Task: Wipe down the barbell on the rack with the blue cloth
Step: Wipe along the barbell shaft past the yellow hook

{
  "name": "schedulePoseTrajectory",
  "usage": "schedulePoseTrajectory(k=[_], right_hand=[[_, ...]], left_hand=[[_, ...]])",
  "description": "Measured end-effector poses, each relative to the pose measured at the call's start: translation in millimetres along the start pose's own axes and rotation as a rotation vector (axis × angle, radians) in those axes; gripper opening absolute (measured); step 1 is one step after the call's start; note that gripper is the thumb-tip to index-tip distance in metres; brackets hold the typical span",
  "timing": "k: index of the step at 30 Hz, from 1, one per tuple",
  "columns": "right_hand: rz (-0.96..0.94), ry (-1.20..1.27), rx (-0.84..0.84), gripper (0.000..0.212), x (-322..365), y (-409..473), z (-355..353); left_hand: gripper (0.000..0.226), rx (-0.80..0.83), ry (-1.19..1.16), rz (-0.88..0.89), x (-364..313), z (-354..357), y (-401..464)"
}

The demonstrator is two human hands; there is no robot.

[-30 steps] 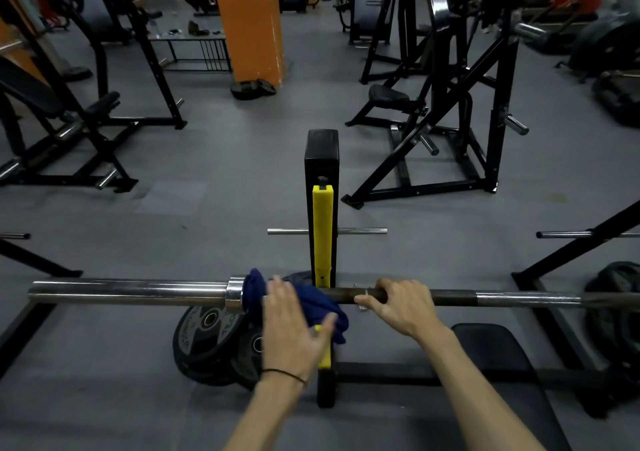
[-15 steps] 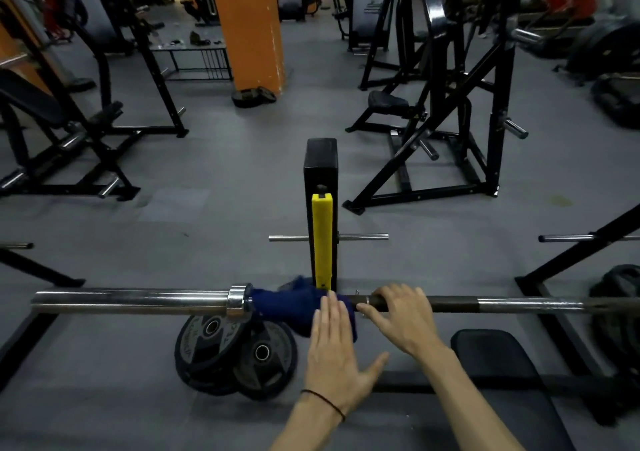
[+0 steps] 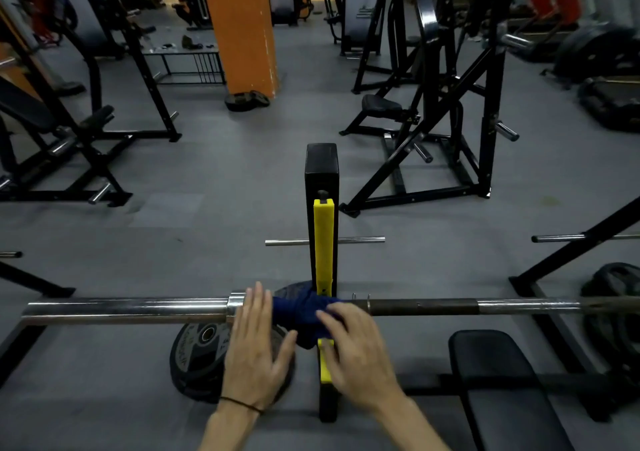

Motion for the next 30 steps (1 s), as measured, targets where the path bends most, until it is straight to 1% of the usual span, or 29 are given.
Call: schedulePoseTrajectory(k=[2, 5, 7, 9, 12, 14, 22, 25, 30], right_hand=[[-0.066, -0.054, 0.119, 0.057, 33, 0, 20], [-0.106, -0.100, 0.267, 0.069, 55, 3, 48], [-0.076, -0.103, 0.324, 0.073, 45, 4, 62], [-0.018, -0.136, 0.352, 0.076, 21, 1, 68], [-0.044, -0.289, 0.329, 0.077, -6, -6, 65], [-0.062, -0.328, 0.307, 0.075, -11, -7, 61], [-0.019, -0.263, 0.215, 0.064, -40, -8, 41], [0.030, -0.256, 0.165, 0.063, -68, -13, 27], [0.160, -0.321, 0.020, 0.064, -124, -21, -19]], left_hand=[[0.079, -0.033, -0.011, -0.038, 18, -12, 5], [0.081, -0.006, 0.005, -0.042, 29, -13, 5], [0.080, 0.007, 0.000, -0.020, 25, -11, 6], [0.080, 0.014, -0.016, -0.004, 18, -7, 8], [0.080, 0.032, -0.033, 0.013, 8, 1, 11], [0.081, 0.047, -0.040, 0.023, 4, 7, 11], [0.082, 0.085, -0.006, 0.008, 3, 13, 8], [0.083, 0.095, -0.009, -0.004, 3, 16, 6], [0.085, 0.130, -0.023, -0.004, -1, 29, 10]])
Point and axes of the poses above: each hand's wrist, its own y-axis towards the middle knuckle, its own z-axis out of the palm, x = y × z, the point moved 9 cm from there along y, towards the middle knuckle, and after that the axes turned 11 degrees about z, right-handed, at the moved point
